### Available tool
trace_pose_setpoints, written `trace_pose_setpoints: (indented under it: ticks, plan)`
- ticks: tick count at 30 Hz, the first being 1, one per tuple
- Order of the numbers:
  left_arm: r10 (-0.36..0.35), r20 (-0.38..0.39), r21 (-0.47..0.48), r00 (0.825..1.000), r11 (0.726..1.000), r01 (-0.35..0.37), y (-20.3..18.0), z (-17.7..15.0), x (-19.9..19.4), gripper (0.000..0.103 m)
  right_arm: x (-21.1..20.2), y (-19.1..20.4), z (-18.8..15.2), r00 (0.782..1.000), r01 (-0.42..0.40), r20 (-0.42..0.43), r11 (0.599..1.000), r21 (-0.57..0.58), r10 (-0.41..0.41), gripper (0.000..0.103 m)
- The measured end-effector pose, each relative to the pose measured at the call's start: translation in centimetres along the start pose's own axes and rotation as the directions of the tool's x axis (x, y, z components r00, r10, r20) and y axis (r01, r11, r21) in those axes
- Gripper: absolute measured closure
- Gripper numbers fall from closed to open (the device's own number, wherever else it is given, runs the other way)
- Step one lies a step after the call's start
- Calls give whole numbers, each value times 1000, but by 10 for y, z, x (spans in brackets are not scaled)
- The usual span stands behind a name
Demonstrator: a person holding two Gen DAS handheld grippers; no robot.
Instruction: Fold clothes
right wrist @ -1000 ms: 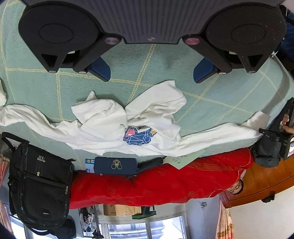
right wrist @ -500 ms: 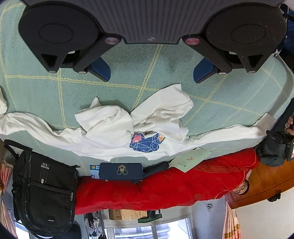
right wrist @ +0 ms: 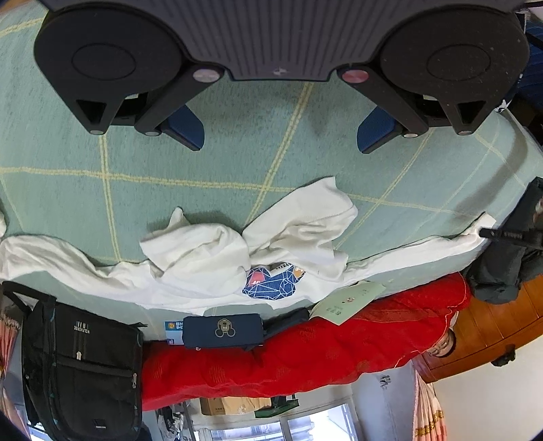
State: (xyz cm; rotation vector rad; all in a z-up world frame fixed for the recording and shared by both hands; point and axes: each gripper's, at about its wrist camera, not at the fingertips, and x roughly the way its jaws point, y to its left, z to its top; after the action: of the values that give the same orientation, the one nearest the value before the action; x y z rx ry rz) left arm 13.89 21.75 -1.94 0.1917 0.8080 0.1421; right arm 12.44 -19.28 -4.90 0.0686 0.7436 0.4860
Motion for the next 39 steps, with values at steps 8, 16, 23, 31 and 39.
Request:
trace_pose_setpoints:
  ticks: [8,16,23,31,39]
  plan:
    - [-229,109,300,967,935,188,-138,2,-37,43,-15,-10,-10,1000,-6,25,1000,20,6,4]
    - [-291,166,467,942,865,185,-235,-11,-43,43,-25,-31,-21,999,-6,47,997,79,2,4]
    - [-260,215,536,941,837,108,-271,-25,-36,43,-24,-44,-27,999,-14,50,994,107,9,4]
    - [-222,250,631,943,776,15,-300,-21,-7,55,-11,-50,-31,1000,-19,23,992,124,17,4]
    - [-135,234,648,963,760,-51,-303,1,31,71,-9,-60,-32,1000,-2,16,989,148,0,4]
